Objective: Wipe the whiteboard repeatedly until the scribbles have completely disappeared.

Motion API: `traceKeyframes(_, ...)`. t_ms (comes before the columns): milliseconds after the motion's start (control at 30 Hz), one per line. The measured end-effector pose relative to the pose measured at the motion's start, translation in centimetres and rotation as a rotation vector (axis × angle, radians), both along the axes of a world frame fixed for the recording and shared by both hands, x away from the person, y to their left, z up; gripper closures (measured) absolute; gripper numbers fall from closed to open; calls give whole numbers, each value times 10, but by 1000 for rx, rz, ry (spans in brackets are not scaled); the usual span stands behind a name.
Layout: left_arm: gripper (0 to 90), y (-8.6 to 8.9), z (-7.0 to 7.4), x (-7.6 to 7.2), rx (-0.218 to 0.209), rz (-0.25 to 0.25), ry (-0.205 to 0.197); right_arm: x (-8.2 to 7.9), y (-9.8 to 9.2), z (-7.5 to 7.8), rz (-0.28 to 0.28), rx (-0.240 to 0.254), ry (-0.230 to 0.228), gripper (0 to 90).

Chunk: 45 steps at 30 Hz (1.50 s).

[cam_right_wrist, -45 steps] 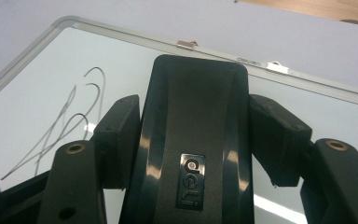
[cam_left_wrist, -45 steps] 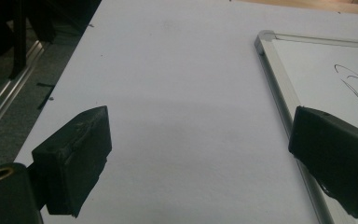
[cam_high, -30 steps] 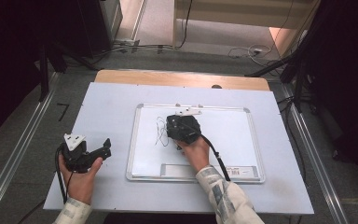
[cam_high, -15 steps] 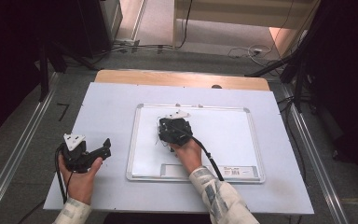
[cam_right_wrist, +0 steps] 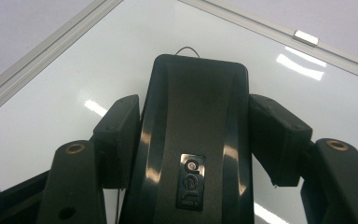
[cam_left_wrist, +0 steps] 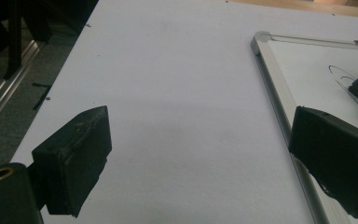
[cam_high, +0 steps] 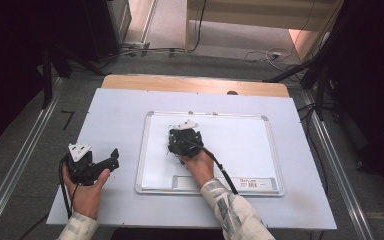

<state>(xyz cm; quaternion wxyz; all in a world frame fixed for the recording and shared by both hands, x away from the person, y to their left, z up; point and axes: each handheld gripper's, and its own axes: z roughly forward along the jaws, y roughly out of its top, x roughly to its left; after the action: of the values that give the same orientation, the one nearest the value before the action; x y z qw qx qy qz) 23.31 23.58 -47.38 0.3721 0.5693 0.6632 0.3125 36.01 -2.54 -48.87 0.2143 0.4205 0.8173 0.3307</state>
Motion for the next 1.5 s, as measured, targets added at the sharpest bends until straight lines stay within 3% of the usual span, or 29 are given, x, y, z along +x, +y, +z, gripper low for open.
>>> traceKeyframes(667,64,1,1,0,-4,-5,-7,-21,43,-1,99,-9,-6,352)
traceKeyframes(1033,64,2,0,-1,-9,-1,-9,-8,41,-1,87,14,3,348)
traceKeyframes(1500,64,4,0,-1,-12,3,-8,13,19,0,18,10,9,348)
